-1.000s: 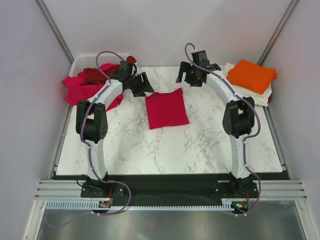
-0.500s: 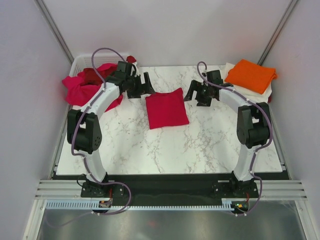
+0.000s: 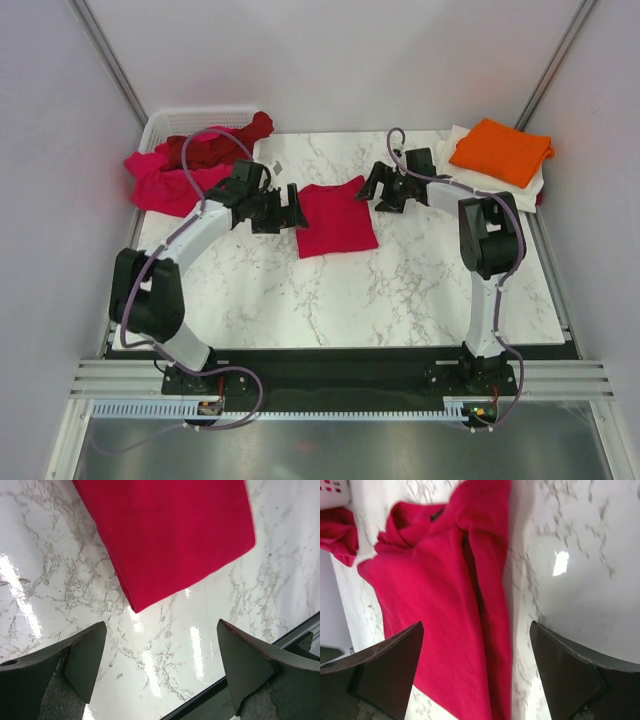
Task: Fold and stack the t-shirts
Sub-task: Neatly place the folded tshirt to the corner
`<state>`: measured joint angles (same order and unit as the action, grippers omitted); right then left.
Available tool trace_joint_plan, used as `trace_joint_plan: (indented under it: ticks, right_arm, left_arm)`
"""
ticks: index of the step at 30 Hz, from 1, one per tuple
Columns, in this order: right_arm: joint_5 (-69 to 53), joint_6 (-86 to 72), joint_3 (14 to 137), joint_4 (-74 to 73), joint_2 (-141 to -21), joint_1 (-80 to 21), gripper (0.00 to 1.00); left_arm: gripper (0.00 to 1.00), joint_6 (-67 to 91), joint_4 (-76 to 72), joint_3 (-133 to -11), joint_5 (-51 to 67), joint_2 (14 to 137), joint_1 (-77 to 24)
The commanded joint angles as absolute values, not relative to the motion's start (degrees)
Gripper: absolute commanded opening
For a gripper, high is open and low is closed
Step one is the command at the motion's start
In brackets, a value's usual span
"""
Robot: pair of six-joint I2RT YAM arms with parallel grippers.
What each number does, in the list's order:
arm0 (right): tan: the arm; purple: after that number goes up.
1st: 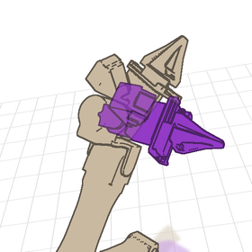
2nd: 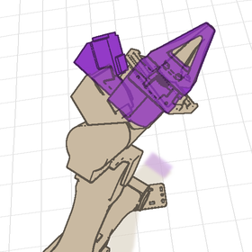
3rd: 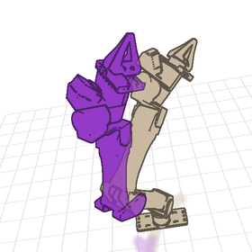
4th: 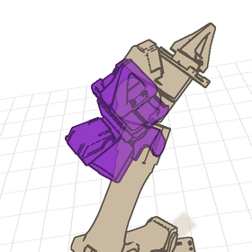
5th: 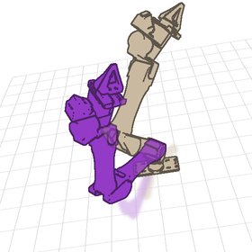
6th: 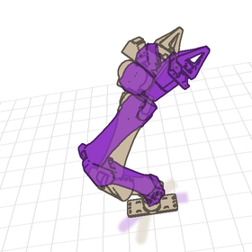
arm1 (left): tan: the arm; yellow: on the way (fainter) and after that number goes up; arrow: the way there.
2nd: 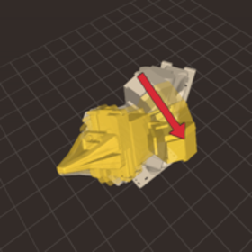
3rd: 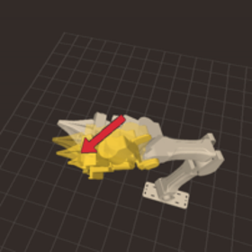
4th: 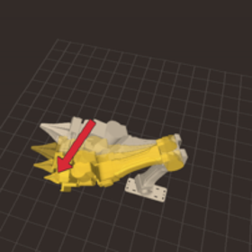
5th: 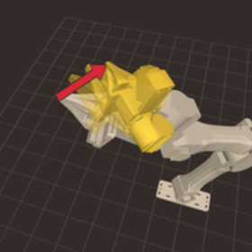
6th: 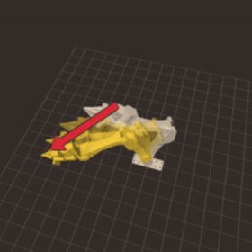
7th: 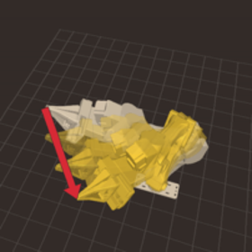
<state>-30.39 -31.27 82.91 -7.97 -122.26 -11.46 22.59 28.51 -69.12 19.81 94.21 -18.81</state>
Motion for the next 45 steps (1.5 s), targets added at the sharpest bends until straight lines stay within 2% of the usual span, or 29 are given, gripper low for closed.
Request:
trace_joint_plan:
  ticks: [1, 6, 8, 9, 12, 13, 14, 15, 17, 22, 28, 36, 45]
  right_arm:
    - [-30.1, -32.6, 85.1, -4.4, -128.3, -11.8, 0.93]
    - [-32.1, -33.7, 86.1, -0.4, -131.7, -14.5, 0.84]
    - [-32.8, -34.2, 86.0, 1.8, -133.4, -15.6, 0.74]
    - [-33.2, -34.6, 85.7, 2.5, -133.9, -15.9, 0.65]
    - [-34.9, -36.2, 83.5, 6.5, -134.6, -16.2, 0.5]
    - [-35.2, -36.3, 82.9, 7.2, -134.4, -16.1, 0.36]
    - [-35.2, -36.4, 82.1, 8.1, -134.1, -16.2, 0.29]
    - [-35.2, -36.6, 81.7, 8.4, -133.8, -16.1, 0.14]
    - [-35.3, -36.8, 81.1, 9.0, -131.9, -16.1, 0.0]
    - [-33.9, -38.8, 82.9, 7.4, -124.7, -15.3, 0.0]
    - [-24.2, -34.3, 95.7, -9.6, -119.9, -13.6, 0.0]
    - [-20.1, -33.5, 108.3, -19.9, -121.4, -9.6, 0.0]
    - [-22.4, -24.8, 132.0, -38.4, -126.7, -6.4, 0.0]
  left_arm:
    - [0.99, 17.8, 25.6, -68.0, 22.1, 85.9, -18.6]
    - [0.99, 14.9, 25.5, -64.7, 20.3, 83.5, -18.5]
    - [0.99, 14.1, 25.5, -64.1, 20.0, 84.3, -18.3]
    - [0.99, 14.0, 25.6, -64.1, 20.2, 84.5, -18.2]
    - [0.99, 13.5, 25.5, -64.5, 21.2, 85.0, -18.2]
    - [0.99, 13.4, 25.5, -64.8, 21.2, 85.0, -18.2]
    - [0.99, 13.4, 25.6, -65.6, 21.2, 84.9, -18.1]
    - [0.99, 13.4, 25.6, -66.2, 21.6, 84.7, -18.0]
    - [1.0, 13.4, 25.7, -68.3, 22.1, 84.8, -17.9]
    - [1.0, 11.4, 26.2, -70.9, 21.4, 86.6, -17.9]
    - [1.0, 12.3, 26.1, -67.1, 18.6, 87.7, -17.9]
    - [1.0, 13.9, 25.9, -66.9, 18.9, 88.2, -18.0]
    - [1.0, 14.6, 25.1, -66.0, 20.5, 88.2, -18.2]
